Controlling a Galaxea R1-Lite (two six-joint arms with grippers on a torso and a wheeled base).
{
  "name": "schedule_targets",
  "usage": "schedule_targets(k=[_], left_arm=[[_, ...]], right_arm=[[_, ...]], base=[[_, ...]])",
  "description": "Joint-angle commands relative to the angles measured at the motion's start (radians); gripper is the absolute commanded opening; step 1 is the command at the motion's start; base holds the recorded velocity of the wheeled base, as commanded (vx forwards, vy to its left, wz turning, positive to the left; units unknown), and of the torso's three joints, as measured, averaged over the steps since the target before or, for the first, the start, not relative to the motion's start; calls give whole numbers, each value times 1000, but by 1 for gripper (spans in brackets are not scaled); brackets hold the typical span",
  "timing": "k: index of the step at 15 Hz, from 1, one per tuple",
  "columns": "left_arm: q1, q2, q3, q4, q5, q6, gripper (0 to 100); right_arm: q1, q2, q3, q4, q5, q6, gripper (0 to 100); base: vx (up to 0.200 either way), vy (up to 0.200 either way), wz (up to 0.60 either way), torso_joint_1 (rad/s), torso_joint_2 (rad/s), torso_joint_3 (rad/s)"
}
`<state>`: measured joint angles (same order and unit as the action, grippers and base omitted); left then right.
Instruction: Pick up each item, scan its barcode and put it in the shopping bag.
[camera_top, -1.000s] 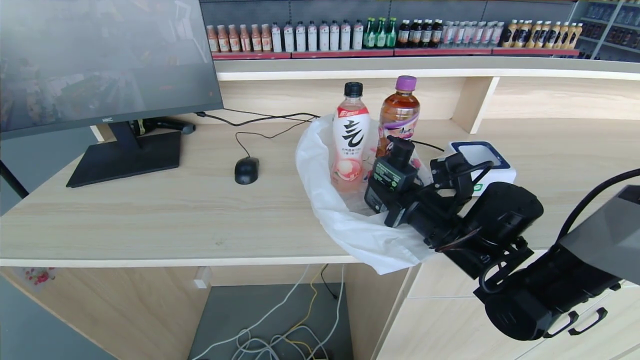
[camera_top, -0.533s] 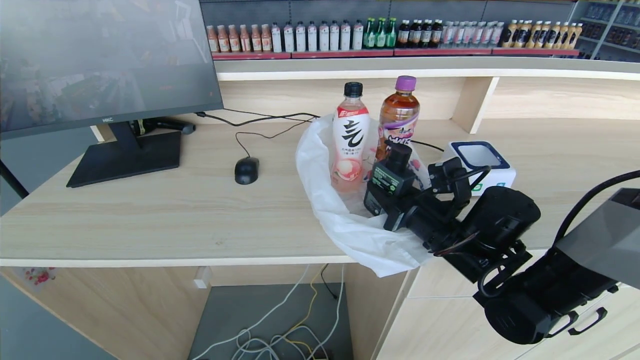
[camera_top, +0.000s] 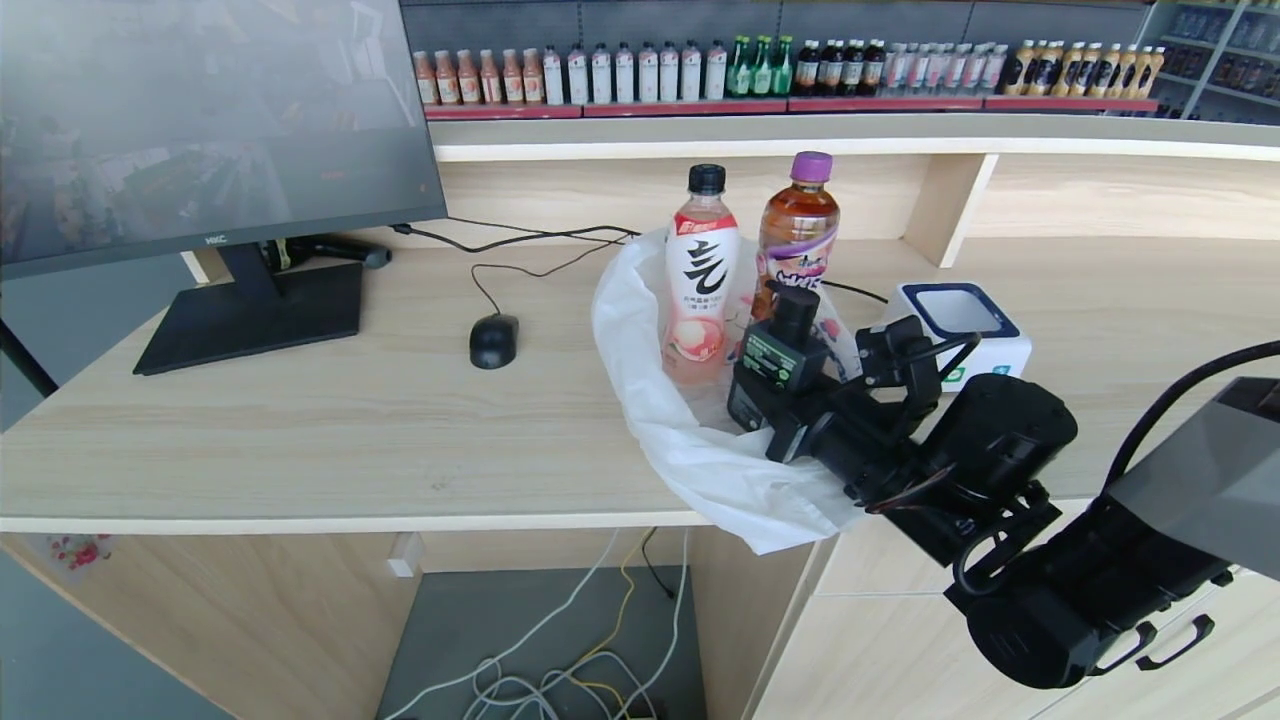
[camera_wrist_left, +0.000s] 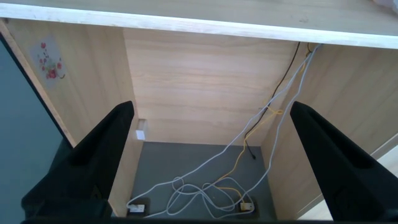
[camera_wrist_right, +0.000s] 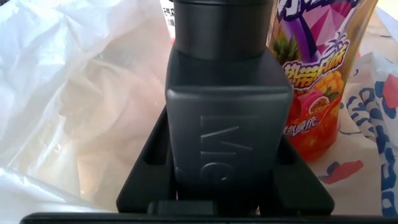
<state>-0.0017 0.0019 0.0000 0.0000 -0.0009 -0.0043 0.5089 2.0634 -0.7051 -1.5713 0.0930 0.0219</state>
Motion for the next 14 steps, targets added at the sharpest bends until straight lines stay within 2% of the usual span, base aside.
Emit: schedule_targets(k=[1, 2, 3, 14], left_arm=[[0, 0, 0, 0, 1, 0, 100], [0, 0, 0, 0, 1, 0, 100], [0, 0, 0, 0, 1, 0, 100], [0, 0, 0, 0, -1, 0, 100]], right_arm=[[0, 4, -8, 0, -4, 7, 0], [2, 1, -14, 0, -9, 7, 0], [2, -5, -10, 0, -10, 7, 100], [5, -46, 26, 0, -10, 26, 100]], base=[[0, 0, 0, 0, 0, 0], [0, 0, 0, 0, 0, 0], [0, 0, 0, 0, 0, 0], [0, 0, 0, 0, 0, 0]])
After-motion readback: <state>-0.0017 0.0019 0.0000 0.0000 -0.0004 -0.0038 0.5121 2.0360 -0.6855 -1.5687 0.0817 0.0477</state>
